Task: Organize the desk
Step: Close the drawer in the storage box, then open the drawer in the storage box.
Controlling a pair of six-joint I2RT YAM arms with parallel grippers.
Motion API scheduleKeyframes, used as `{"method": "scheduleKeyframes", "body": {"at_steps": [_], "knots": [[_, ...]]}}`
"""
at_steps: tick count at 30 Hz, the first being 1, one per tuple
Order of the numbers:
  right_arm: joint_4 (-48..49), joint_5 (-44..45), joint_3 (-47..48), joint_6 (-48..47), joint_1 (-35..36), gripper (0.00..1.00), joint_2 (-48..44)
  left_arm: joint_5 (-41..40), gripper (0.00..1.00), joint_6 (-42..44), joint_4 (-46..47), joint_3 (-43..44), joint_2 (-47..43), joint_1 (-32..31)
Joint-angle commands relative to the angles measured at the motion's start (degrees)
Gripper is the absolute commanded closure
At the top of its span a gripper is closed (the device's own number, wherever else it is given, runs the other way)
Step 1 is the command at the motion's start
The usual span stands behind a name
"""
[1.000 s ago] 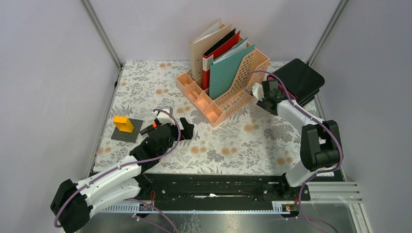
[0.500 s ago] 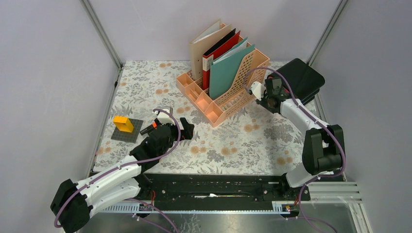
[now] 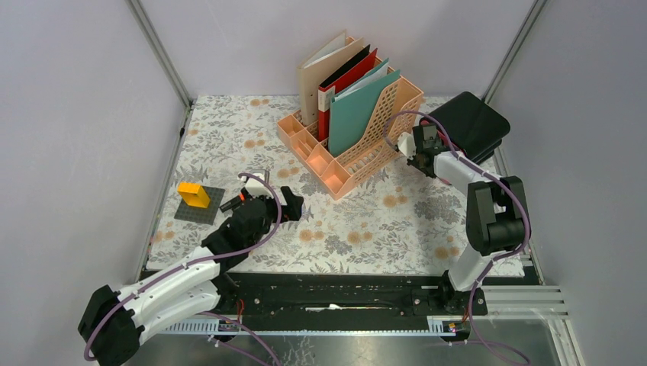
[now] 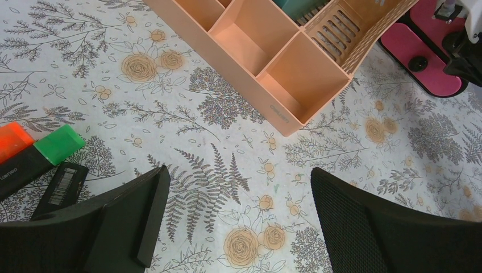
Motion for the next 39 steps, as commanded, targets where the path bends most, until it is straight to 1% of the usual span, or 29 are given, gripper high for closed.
{"method": "scheduleKeyframes", "body": {"at_steps": [1,3,4,6,8,12,14,17,19,24,27,33,37,39], "knots": [[4.1,4.8,2.7,-1.5,-0.4,0.63,0.5,-0.1,0.01,-0.2,1.6,-0.4,-1.2,0.4],[4.4,5.2,2.7,-1.7,-0.4,0.54,0.4,-0.1,0.01,-0.2,1.6,-0.4,-1.3,0.4],[4.5,5.4,2.7,-1.7,-0.4,0.51,0.3,-0.1,0.01,-0.2,1.6,-0.5,-1.3,0.4],[4.4,5.3,2.6,-1.8,-0.4,0.47,0.0,-0.1,0.01,-0.2,1.6,-0.5,-1.3,0.5],[3.6,4.1,2.4,-1.9,-0.4,0.45,-0.6,-0.1,0.01,-0.2,1.6,-0.5,-1.3,0.5],[-4.4,-7.1,3.6,-2.7,-0.3,0.45,-2.8,0.1,0.01,-0.2,2.0,-0.4,-1.2,0.5],[-7.9,-12.9,3.7,-5.2,0.1,0.45,-3.8,0.0,0.01,-0.1,2.2,-0.2,-0.8,0.5],[-11.6,-16.7,2.6,-13.8,0.6,0.45,-4.9,0.3,0.01,-0.1,2.1,0.1,-0.3,0.5],[-12.9,-17.7,1.3,-22.1,0.7,0.44,-5.6,0.3,0.01,0.1,2.2,0.3,-0.1,0.5],[-13.3,-15.8,-1.2,-43.3,0.7,0.39,-4.5,0.4,0.01,-0.1,2.4,0.7,0.5,0.6],[-13.3,-14.5,0.0,-52.8,0.6,0.36,-2.2,0.7,0.01,-0.1,2.5,1.1,0.8,0.6],[-12.8,-13.5,4.7,-62.7,0.6,0.35,2.6,0.5,0.01,-0.4,1.9,1.0,0.5,0.6],[-11.9,-12.2,5.6,-65.6,0.6,0.35,5.1,0.3,0.01,-0.8,2.0,0.5,0.3,0.6],[-9.3,-10.9,5.3,-66.6,0.6,0.36,6.3,0.3,0.01,-0.9,2.1,0.3,0.4,0.6]]}}
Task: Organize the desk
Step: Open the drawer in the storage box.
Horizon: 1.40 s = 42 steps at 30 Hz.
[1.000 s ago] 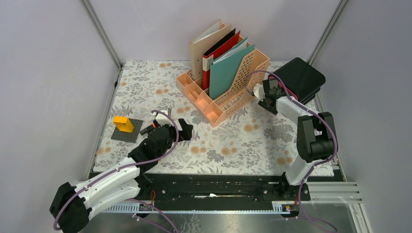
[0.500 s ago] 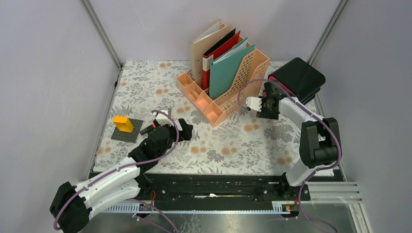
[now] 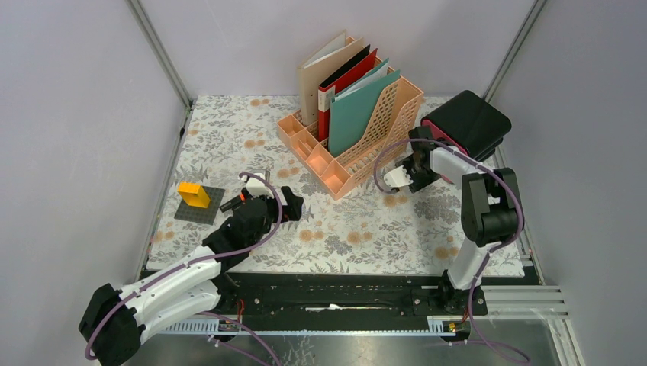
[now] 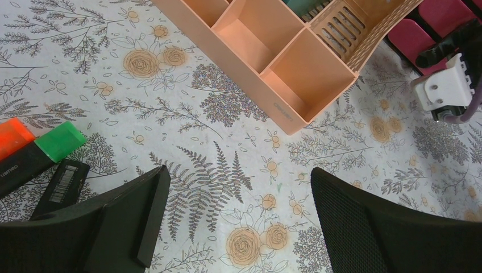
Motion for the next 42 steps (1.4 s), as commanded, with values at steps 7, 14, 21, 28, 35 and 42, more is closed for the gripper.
{"method": "scheduleKeyframes", "body": {"at_steps": [7,14,21,28,35,42], "knots": [[4.3,5.3,2.0,-8.0,-0.4,0.38,4.5,-0.1,0.01,-0.5,1.9,0.3,-0.5,0.2],[6.0,6.8,2.5,-8.6,-1.5,0.43,6.6,-0.1,0.01,-0.6,1.8,0.3,-0.7,0.2],[6.1,6.9,3.2,-8.5,-2.5,0.57,7.9,-0.1,0.01,-0.7,1.5,0.3,-1.0,0.2],[6.0,5.6,2.0,-8.2,-2.4,0.79,6.8,0.2,0.01,-0.8,1.7,0.5,-0.6,0.3],[4.3,2.4,-1.2,-5.3,-0.9,1.0,2.8,0.3,0.01,-0.8,2.0,0.6,-0.7,0.3],[2.9,0.8,-4.7,3.7,6.6,1.0,-1.2,0.4,0.01,-0.7,1.8,0.9,-0.6,0.2]]}}
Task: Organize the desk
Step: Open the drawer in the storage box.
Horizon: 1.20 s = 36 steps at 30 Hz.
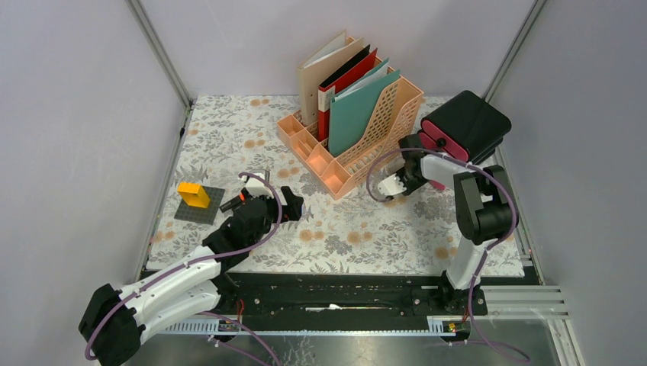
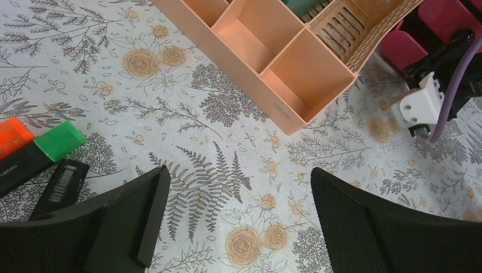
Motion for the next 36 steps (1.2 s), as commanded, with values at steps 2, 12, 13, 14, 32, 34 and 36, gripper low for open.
{"method": "scheduleKeyframes", "body": {"at_steps": [2,12,13,14,32,34,36], "knots": [[-3.9,-1.8,-2.4,9.9,7.7,1.0,-5.1,0.4,0.01,-0.4,1.6,0.9,-0.8,0.3],[-5.5,-3.0,-3.9,19.3,13.5,0.45,-6.5,-0.1,0.01,-0.1,0.4,0.7,-1.9,0.2],[-5.5,-3.7,-3.7,20.2,13.5,0.39,-7.3,-0.2,0.01,-0.2,0.3,0.7,-1.9,0.2],[-5.6,-4.7,-3.5,21.4,13.6,0.35,-8.2,-0.3,0.01,0.0,0.3,0.7,-2.0,0.2],[-28.7,-43.3,9.6,56.5,14.3,0.12,-21.6,-2.9,0.01,2.4,-4.3,4.0,-0.9,0.7],[-28.6,-46.7,8.6,58.7,14.3,0.12,-22.8,-3.4,0.01,2.4,-5.9,4.5,-0.4,0.9],[-28.4,-48.8,7.8,59.7,14.3,0.11,-24.0,-4.2,0.01,2.3,-7.4,5.3,0.3,1.2]]}}
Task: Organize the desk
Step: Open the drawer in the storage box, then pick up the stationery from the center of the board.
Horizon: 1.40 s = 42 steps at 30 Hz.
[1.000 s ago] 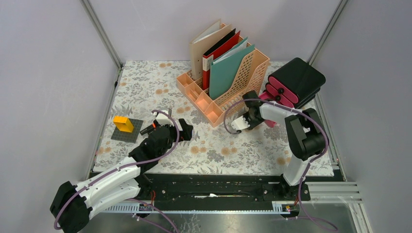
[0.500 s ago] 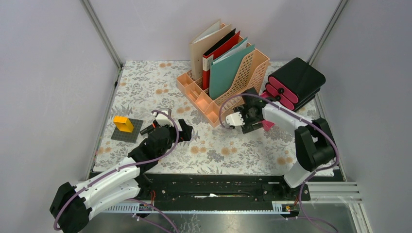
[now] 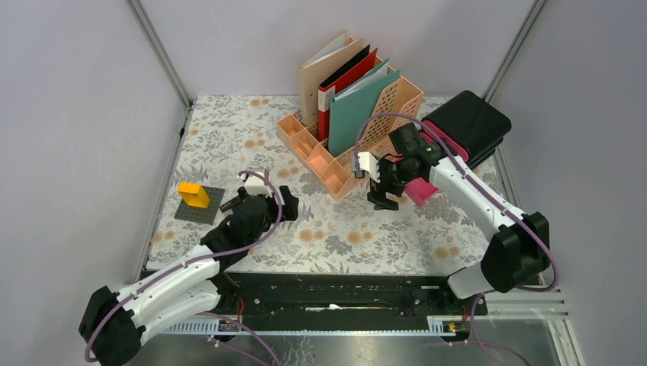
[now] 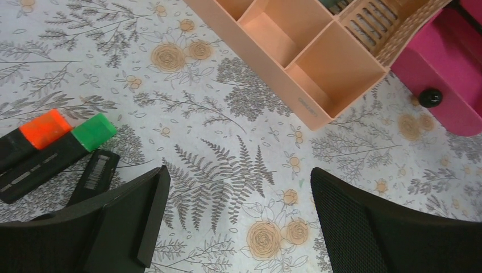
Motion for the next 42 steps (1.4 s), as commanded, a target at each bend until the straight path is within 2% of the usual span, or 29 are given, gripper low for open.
{"method": "scheduleKeyframes", "body": {"at_steps": [1,5,12,19,35,40,42], "knots": [[-3.2,-11.0,-1.5,7.4,0.4,0.11,-3.7,-2.9,0.01,0.9,-2.9,4.1,1.6,0.9],[-3.2,-8.7,-2.6,6.9,-0.8,0.11,-5.5,-4.5,0.01,-0.2,-6.4,6.0,4.1,2.6],[-3.0,-13.6,-5.3,5.4,-7.2,0.12,-7.6,-2.4,0.02,-4.4,-11.7,8.2,12.9,9.6],[-2.0,-14.6,-6.5,5.6,-8.4,0.12,-7.9,-5.6,0.06,-6.7,-15.1,10.3,19.4,13.6],[-2.0,-15.0,-7.1,4.9,-8.5,0.13,-7.3,-0.4,0.12,-9.9,-13.3,12.8,33.4,24.3],[-2.0,-15.1,-7.1,4.8,-8.5,0.13,-7.3,3.0,0.21,-10.4,-12.7,13.1,36.9,25.4],[-2.0,-15.1,-7.1,4.8,-8.6,0.13,-7.4,3.7,0.28,-10.6,-12.5,12.8,37.6,25.5]]}}
